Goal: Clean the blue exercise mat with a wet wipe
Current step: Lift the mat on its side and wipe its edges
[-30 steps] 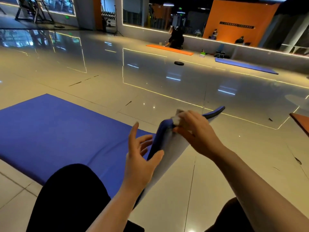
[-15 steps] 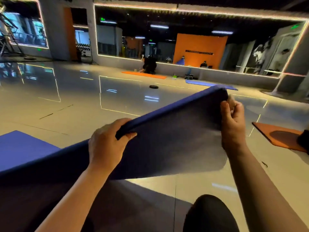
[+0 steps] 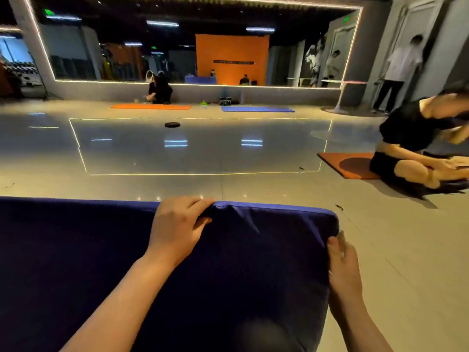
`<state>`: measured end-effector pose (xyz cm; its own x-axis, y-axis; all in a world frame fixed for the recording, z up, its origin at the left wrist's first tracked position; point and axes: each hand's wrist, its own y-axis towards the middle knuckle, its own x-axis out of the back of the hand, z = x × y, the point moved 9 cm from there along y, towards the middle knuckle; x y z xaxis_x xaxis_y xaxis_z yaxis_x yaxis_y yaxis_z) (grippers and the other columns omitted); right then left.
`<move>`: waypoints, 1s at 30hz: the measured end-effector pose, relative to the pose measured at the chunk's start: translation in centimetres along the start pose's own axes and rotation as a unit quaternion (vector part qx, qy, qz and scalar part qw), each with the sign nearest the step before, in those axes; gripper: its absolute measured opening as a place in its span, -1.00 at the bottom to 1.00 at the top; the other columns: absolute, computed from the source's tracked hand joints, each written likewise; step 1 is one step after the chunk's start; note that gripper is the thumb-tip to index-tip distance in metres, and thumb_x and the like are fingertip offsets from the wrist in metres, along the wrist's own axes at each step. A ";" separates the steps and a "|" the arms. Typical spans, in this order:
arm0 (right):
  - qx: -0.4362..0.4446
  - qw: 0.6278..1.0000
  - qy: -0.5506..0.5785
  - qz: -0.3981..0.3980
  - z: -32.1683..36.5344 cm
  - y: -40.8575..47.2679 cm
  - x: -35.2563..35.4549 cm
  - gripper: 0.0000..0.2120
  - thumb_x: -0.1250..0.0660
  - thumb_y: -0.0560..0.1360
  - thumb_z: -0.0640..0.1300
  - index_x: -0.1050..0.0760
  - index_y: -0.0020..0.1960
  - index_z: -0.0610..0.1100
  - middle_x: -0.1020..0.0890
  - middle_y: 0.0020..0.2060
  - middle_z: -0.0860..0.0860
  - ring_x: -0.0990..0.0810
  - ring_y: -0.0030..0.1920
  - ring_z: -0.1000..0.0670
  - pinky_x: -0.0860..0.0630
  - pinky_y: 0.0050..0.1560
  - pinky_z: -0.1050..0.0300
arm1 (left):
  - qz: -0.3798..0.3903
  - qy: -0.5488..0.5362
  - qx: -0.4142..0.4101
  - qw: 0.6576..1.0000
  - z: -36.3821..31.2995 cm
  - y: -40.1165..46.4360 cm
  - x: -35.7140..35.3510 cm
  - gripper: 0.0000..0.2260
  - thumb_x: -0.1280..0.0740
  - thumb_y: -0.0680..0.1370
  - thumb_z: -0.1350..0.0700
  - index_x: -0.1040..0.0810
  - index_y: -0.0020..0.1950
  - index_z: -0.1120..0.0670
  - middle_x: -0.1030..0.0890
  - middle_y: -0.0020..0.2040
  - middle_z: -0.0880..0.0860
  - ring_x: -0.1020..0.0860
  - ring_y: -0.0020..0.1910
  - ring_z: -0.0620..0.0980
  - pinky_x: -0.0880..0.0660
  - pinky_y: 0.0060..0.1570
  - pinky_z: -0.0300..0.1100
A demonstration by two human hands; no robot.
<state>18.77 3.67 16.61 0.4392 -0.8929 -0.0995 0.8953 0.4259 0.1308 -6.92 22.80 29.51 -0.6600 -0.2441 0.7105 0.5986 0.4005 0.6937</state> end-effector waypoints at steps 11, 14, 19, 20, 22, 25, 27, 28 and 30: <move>0.255 0.961 -0.108 -0.004 9.9 -1.1 -4.0 -0.57 -0.14 0.58 0.04 -0.33 0.44 0.01 -0.43 0.31 0.16 -0.39 0.32 0.19 -0.40 0.31 0.19 | -0.033 0.073 -0.054 0.995 -1.3 -3.1 2.8 -0.62 -0.25 0.52 -0.02 -0.57 0.30 0.05 -0.62 0.01 0.10 -0.58 -0.08 0.14 -0.48 -0.05 0.07; 0.275 0.940 -0.200 -0.003 9.7 -0.8 -4.1 -0.58 -0.12 0.58 0.11 -0.42 0.38 0.00 -0.46 0.27 0.15 -0.41 0.26 0.13 -0.45 0.28 -0.10 | -0.008 0.088 -0.067 0.994 -1.5 -3.3 3.0 -0.54 -0.42 0.46 -0.04 -0.53 0.34 0.06 -0.60 0.02 0.12 -0.58 -0.07 0.16 -0.50 -0.04 0.10; 0.339 0.890 -0.306 0.023 11.3 -0.9 -5.7 -0.61 -0.06 0.60 0.04 -0.57 0.17 -0.11 -0.56 0.17 0.02 -0.39 0.21 0.07 -0.33 0.29 -0.34 | 0.025 0.130 -0.066 0.989 -1.8 -4.0 2.6 -0.21 -0.65 0.18 0.10 -0.47 0.38 0.08 -0.57 0.07 0.18 -0.55 -0.02 0.22 -0.50 0.01 0.14; 0.330 0.899 -0.287 0.018 11.3 -1.2 -5.9 -0.61 -0.04 0.60 0.01 -0.58 0.16 -0.11 -0.56 0.16 0.05 -0.39 0.23 0.09 -0.32 0.31 -0.35 | 0.016 0.136 -0.059 0.989 -2.0 -4.1 2.6 -0.21 -0.65 0.18 0.13 -0.47 0.38 0.08 -0.57 0.07 0.20 -0.55 -0.02 0.23 -0.50 0.01 0.15; 0.321 0.912 -0.255 0.027 11.3 -2.6 -7.0 -0.58 -0.01 0.60 0.01 -0.59 0.17 -0.10 -0.51 0.18 0.15 -0.39 0.29 0.11 -0.30 0.37 -0.28 | -0.003 0.140 -0.042 0.989 -2.2 -4.2 2.7 -0.22 -0.65 0.17 0.20 -0.49 0.36 0.09 -0.56 0.06 0.22 -0.54 -0.03 0.25 -0.49 0.01 0.16; 0.358 0.894 -0.243 0.119 11.5 -7.2 -11.8 -0.57 -0.04 0.60 0.02 -0.55 0.28 -0.08 -0.47 0.26 0.19 -0.35 0.41 0.14 -0.10 0.53 0.05 | -0.021 0.148 -0.024 0.988 -2.8 -4.6 2.7 -0.20 -0.63 0.18 0.27 -0.44 0.37 0.07 -0.56 0.06 0.22 -0.52 -0.03 0.24 -0.47 0.01 0.15; 0.411 0.856 -0.251 0.186 11.6 -10.1 -14.7 -0.60 -0.07 0.62 0.01 -0.52 0.33 -0.08 -0.46 0.31 0.18 -0.32 0.44 0.17 -0.01 0.54 0.12 | -0.026 0.144 -0.020 0.989 -2.8 -5.0 2.8 -0.20 -0.62 0.18 0.26 -0.39 0.37 0.09 -0.56 0.07 0.22 -0.52 -0.02 0.23 -0.47 0.03 0.14; 0.438 0.835 -0.262 0.205 11.6 -10.7 -15.3 -0.60 -0.07 0.63 0.01 -0.50 0.35 -0.08 -0.46 0.34 0.16 -0.32 0.44 0.16 0.00 0.54 0.08 | -0.029 0.140 -0.018 0.990 -2.8 -5.1 2.9 -0.20 -0.63 0.18 0.24 -0.39 0.37 0.12 -0.56 0.07 0.22 -0.52 -0.02 0.23 -0.46 0.04 0.13; 0.465 0.808 -0.292 0.214 11.6 -9.6 -14.7 -0.59 0.00 0.66 0.05 -0.48 0.36 -0.03 -0.47 0.35 0.14 -0.33 0.44 0.17 0.01 0.55 0.02 | -0.032 0.142 -0.010 0.989 -2.6 -5.1 3.1 -0.20 -0.65 0.15 0.22 -0.43 0.34 0.20 -0.58 0.06 0.22 -0.54 -0.02 0.23 -0.42 0.09 0.10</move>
<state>2.85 10.97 28.24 0.3411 -0.7257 0.5976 0.1076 0.6617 0.7421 -10.87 17.65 28.48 -0.5448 -0.5081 0.6671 0.5699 0.3591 0.7391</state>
